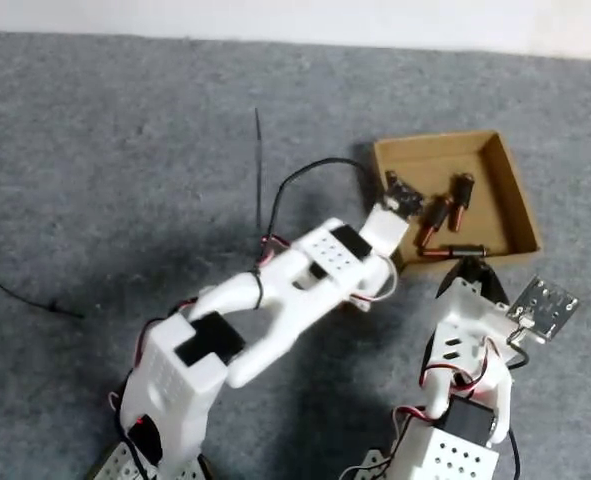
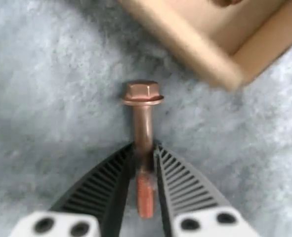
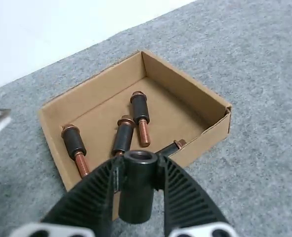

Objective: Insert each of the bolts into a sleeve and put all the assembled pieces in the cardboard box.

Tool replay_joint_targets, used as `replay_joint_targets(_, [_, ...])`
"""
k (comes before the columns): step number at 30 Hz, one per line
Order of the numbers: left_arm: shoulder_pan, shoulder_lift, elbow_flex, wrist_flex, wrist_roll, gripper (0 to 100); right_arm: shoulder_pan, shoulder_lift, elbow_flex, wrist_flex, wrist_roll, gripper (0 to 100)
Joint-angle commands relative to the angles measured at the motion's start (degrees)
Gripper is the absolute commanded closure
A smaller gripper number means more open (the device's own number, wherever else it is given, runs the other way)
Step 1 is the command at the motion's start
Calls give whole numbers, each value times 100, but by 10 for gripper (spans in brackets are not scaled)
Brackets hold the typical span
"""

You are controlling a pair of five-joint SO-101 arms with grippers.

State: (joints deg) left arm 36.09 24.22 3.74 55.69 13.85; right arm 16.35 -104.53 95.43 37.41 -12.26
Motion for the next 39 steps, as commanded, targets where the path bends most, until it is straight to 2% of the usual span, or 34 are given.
replay_joint_targets(1, [-532, -1253, 207, 193, 26, 995, 22, -75, 92, -189, 26, 994])
replay_joint_targets(8, [-1130, -3495, 1534, 141, -88, 995, -145, -75, 92, -189, 35, 994])
replay_joint_targets(14, [-1156, -5481, 3618, -1055, -677, 995, -567, -75, 84, -189, 53, 994])
replay_joint_targets(17, [-1174, -6668, 4356, -1380, -862, 995, -1068, -84, 57, -189, 53, 994])
replay_joint_targets(28, [-1182, -10141, 5807, -1442, -826, 995, -3213, -84, 31, -418, 88, 994])
replay_joint_targets(34, [-1780, -11978, 6448, -1556, -818, 995, -4066, -84, 40, -1068, 1064, 994])
replay_joint_targets(39, [-2044, -13015, 7248, -2356, -818, 995, -4523, -84, 75, -1719, 1310, 994])
